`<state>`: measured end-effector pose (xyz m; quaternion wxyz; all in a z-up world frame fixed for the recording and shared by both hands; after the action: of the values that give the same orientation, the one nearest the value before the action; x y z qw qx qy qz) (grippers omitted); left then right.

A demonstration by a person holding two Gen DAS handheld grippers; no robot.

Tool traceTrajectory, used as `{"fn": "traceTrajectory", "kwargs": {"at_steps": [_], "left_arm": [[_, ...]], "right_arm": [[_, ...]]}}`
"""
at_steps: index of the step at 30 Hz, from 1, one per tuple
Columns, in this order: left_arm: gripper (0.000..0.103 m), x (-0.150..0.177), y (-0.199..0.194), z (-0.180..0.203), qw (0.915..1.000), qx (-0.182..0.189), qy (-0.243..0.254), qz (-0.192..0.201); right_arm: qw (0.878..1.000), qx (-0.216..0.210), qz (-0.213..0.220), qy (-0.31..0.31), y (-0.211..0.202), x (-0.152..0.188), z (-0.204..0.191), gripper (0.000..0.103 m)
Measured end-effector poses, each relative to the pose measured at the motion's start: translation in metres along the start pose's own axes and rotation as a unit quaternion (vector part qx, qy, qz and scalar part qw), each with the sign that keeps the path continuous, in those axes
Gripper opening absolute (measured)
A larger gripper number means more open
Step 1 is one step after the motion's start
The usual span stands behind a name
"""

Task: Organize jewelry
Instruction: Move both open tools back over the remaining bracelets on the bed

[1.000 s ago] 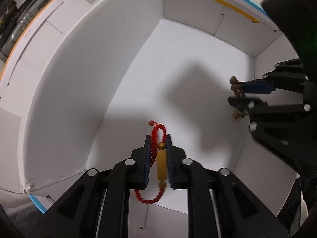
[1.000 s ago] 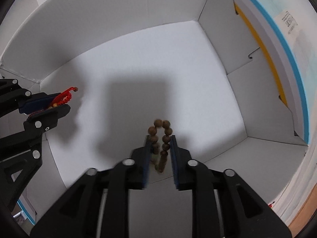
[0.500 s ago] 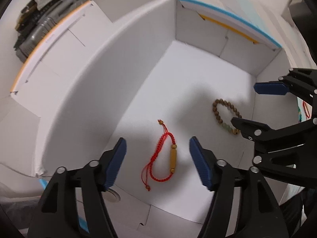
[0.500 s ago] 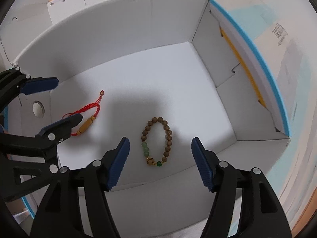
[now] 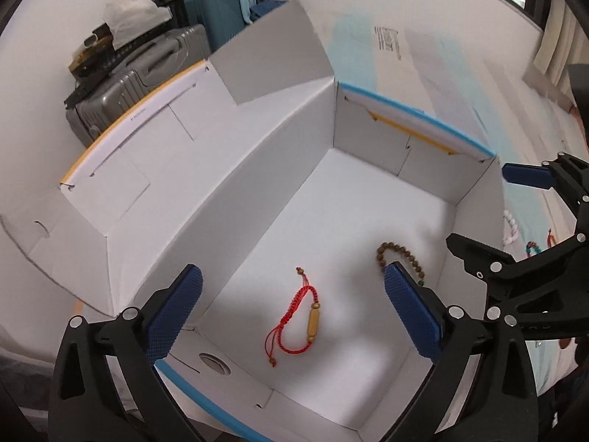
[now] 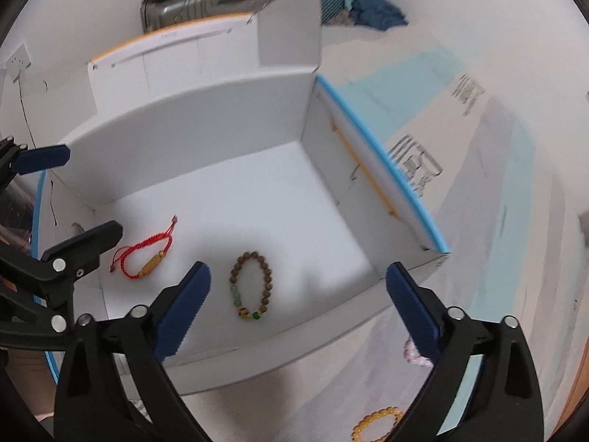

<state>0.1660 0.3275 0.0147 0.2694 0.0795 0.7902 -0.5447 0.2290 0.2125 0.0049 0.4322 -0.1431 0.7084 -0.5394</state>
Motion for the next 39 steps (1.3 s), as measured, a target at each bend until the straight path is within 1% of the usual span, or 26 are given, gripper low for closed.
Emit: {"fn": "traceTrajectory", "kwargs": {"at_steps": [4,7,11,15,18,29,36,39], "left_arm": [[0.097,-0.001,-0.014,0.007,0.9997,-0.007,-0.003,0.022],[0.097,-0.002,-0.026,0.015,0.9994,-0.002,-0.006,0.033],[0.097,-0.003,-0.04,0.032,0.9989,0.002,0.0,0.046],[0.097,-0.002,-0.051,0.056,0.9983,0.013,0.009,0.055],[0.097,0.0,-0.061,0.083,0.9972,0.019,0.023,0.069],[0.097,0.012,-0.082,0.172,0.9919,0.064,0.067,0.087],[0.097,0.027,-0.082,0.23,0.9868,0.095,0.096,0.09],[0.097,0.032,-0.08,0.245,0.9859,0.104,0.098,0.086]], "right_arm": [[0.999,0.0,0.029,0.015,-0.02,0.005,0.012,0.096],[0.998,0.008,0.052,0.027,-0.041,0.013,0.023,0.096],[0.996,0.021,0.077,0.042,-0.067,0.031,0.042,0.096],[0.993,0.032,0.09,0.062,-0.09,0.054,0.066,0.096],[0.991,0.047,0.095,0.077,-0.103,0.074,0.085,0.096],[0.982,0.085,0.099,0.134,-0.147,0.159,0.148,0.096],[0.977,0.1,0.079,0.173,-0.153,0.219,0.181,0.096],[0.974,0.106,0.071,0.187,-0.151,0.24,0.193,0.096]]}}
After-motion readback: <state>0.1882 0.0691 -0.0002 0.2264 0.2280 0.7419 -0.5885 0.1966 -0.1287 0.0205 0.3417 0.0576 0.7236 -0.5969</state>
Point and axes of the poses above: each gripper's, at about its wrist camera, not at the fingertips, and y roughly the way its jaws point, z to its right, x to its underside, the point moved 2 cm from there along y, roughly the way its jaws point, and after that the axes turned 14 degrees about -x, right-handed, at the moved point
